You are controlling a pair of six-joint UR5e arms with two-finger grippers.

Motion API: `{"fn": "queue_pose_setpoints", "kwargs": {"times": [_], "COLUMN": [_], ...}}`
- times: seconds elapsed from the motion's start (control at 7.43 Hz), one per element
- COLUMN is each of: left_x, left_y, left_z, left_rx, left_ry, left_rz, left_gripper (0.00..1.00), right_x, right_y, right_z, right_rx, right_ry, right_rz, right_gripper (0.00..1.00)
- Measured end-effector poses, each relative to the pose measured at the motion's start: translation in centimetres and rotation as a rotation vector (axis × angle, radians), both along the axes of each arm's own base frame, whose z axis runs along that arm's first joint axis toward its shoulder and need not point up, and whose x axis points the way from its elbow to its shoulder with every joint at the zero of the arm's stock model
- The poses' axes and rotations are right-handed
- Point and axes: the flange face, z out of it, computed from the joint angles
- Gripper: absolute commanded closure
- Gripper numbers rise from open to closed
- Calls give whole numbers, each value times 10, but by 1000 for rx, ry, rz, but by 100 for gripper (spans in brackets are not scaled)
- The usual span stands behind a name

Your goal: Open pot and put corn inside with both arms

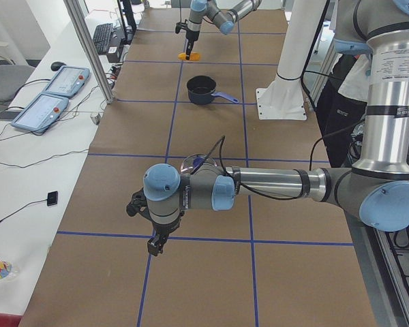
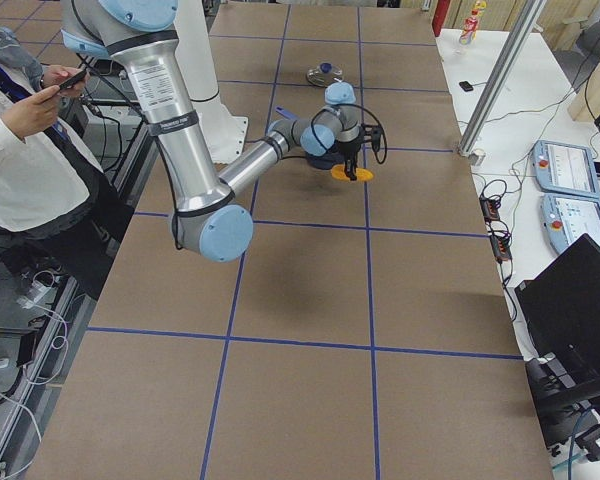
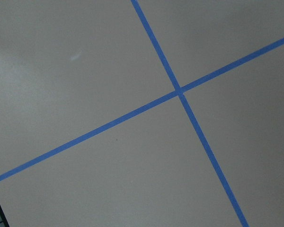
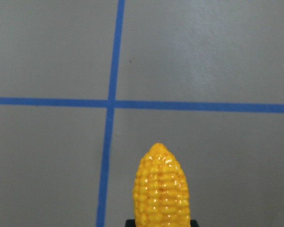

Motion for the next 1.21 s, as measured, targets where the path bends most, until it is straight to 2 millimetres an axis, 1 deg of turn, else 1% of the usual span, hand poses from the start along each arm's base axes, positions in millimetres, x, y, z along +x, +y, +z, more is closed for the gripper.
{"fn": "queue_pose_setpoints", "kwargs": {"times": [0.13,0.27,0.4,0.54,0.67,0.81,0.94,1.08,1.21], "left_x": [0,0,0,0,0,0,0,1,1], "left_y": [1,2,3,5,5,6,7,9,11], "left_z": [2,3,4,5,6,7,8,10,11], "left_rx": [-4,-6,-9,-12,-13,-15,-17,-20,-23], "left_ry": [0,1,1,1,1,1,2,2,2], "left_rz": [-1,-1,-1,-2,-2,-2,-2,-1,-1], "left_gripper": [2,2,2,2,2,2,2,2,2], "right_x": [-36,-76,-110,-133,-147,-150,-139,-109,-64], "right_y": [9,25,41,57,67,68,57,34,8], "right_z": [-58,-96,-117,-124,-125,-126,-127,-124,-111], "right_rx": [-52,-83,-91,-90,-81,-69,-73,-95,-101], "right_ry": [24,36,45,44,41,37,30,29,45], "right_rz": [38,78,100,101,104,117,128,122,93], "right_gripper": [100,87,1,0,0,0,0,0,0]}}
